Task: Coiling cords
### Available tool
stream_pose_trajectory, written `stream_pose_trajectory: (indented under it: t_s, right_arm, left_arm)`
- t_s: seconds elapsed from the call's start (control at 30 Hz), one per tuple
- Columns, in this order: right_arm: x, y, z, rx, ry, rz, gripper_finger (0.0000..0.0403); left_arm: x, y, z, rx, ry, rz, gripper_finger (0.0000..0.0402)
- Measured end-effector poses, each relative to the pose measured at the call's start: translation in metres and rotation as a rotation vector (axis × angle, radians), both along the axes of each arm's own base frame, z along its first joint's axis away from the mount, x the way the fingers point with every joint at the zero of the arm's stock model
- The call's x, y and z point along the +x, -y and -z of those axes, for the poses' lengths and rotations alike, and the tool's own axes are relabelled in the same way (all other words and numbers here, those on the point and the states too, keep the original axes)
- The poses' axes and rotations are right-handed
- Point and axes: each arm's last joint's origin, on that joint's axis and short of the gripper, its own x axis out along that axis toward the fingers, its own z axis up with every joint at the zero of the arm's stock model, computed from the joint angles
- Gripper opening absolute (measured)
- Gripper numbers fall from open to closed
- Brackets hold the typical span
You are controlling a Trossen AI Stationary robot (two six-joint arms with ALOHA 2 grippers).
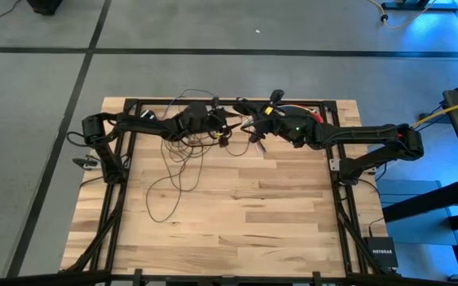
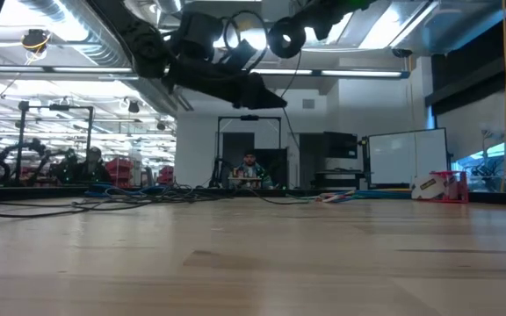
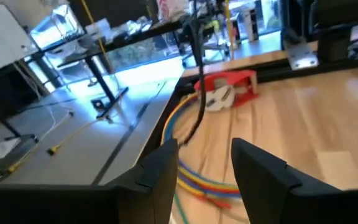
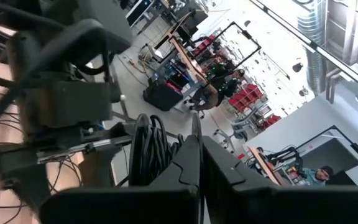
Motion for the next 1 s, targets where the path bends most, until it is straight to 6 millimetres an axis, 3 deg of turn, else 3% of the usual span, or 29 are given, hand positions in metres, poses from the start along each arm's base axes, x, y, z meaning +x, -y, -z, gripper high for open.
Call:
stream_pose_trajectory:
  t_s: [0.57,1.0]
  right_arm:
    - [0.0,-0.001,0.001,0.075,0.037,-0.025,0.0005]
    - [0.003,-0.006,0.002,0.145,0.059,-0.223,0.0005]
  left_arm:
    - [-0.003,-0.007,0.001,-0.034,-0.004,-0.034,0.0143]
    - [0.001,0.004,0.001,0.0,-0.018,0.007,0.0143]
